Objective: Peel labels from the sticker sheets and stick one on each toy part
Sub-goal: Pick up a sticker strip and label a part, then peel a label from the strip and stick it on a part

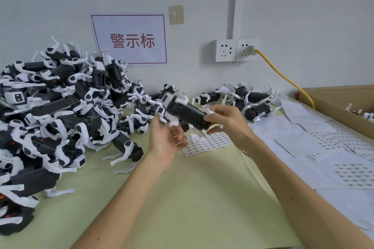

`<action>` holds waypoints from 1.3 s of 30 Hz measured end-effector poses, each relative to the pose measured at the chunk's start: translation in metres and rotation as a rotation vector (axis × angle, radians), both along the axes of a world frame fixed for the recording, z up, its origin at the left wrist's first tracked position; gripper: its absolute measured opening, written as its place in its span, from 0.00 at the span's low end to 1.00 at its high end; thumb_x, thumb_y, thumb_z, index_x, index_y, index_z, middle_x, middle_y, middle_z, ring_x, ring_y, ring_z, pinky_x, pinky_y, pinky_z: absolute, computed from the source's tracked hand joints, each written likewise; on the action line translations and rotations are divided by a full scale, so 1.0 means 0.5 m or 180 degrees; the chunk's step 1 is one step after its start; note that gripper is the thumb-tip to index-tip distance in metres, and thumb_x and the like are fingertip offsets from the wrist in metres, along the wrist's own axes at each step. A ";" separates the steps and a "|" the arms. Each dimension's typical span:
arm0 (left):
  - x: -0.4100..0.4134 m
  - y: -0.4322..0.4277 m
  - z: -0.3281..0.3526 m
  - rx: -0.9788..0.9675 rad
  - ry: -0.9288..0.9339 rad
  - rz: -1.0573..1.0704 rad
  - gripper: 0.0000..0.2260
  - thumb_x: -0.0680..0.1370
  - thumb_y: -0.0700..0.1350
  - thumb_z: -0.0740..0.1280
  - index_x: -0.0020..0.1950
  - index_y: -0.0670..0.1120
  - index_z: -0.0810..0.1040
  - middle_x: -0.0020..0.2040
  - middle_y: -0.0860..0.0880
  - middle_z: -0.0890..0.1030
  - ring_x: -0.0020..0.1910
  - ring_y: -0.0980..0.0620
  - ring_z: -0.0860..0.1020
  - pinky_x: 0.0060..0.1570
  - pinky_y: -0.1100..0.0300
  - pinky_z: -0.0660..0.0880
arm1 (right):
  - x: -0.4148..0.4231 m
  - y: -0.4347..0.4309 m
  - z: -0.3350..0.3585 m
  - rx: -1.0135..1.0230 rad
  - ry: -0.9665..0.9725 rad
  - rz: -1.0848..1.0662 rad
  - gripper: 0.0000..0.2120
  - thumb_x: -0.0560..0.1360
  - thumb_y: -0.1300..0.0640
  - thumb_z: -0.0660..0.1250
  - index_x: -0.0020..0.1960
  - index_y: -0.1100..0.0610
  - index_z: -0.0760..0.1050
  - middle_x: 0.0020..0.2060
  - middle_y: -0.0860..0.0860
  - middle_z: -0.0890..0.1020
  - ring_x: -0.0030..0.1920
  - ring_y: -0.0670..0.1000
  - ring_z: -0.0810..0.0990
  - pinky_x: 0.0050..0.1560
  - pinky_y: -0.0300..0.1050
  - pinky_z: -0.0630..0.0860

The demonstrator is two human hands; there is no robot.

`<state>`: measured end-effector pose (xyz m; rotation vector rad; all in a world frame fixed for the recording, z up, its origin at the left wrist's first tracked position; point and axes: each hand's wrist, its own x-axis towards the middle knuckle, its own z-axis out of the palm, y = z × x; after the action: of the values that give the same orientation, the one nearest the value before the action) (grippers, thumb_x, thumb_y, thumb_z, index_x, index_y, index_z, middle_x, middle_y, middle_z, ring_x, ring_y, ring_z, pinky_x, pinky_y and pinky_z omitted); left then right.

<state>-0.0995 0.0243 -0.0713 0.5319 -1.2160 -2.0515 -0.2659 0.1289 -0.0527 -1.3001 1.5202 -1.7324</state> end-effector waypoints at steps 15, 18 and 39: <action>0.000 -0.011 0.001 -0.0307 -0.0216 0.0636 0.27 0.86 0.57 0.48 0.40 0.44 0.78 0.29 0.49 0.73 0.30 0.50 0.69 0.37 0.55 0.66 | -0.086 0.028 0.018 -0.1353 -0.3752 0.0448 0.11 0.80 0.62 0.63 0.60 0.67 0.73 0.55 0.65 0.82 0.50 0.59 0.85 0.52 0.48 0.84; -0.003 -0.012 -0.002 -0.0319 -0.0221 0.0652 0.27 0.86 0.57 0.48 0.40 0.44 0.78 0.29 0.49 0.73 0.29 0.50 0.69 0.36 0.55 0.66 | -0.143 0.076 0.018 -0.2568 -0.4088 0.0363 0.22 0.84 0.50 0.60 0.70 0.65 0.73 0.62 0.67 0.80 0.61 0.67 0.82 0.66 0.58 0.77; -0.006 -0.036 -0.019 0.0235 -0.0615 0.1129 0.09 0.85 0.45 0.60 0.64 0.44 0.72 0.49 0.46 0.79 0.35 0.48 0.82 0.32 0.57 0.76 | 0.036 -0.157 -0.065 0.1193 0.1320 -0.0991 0.18 0.80 0.55 0.68 0.68 0.57 0.74 0.60 0.53 0.81 0.57 0.57 0.81 0.56 0.51 0.78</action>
<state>-0.1023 0.0064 -0.0808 0.9290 -1.0662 -1.7776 -0.2482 0.0502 -0.0853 -1.3261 2.2587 -1.2940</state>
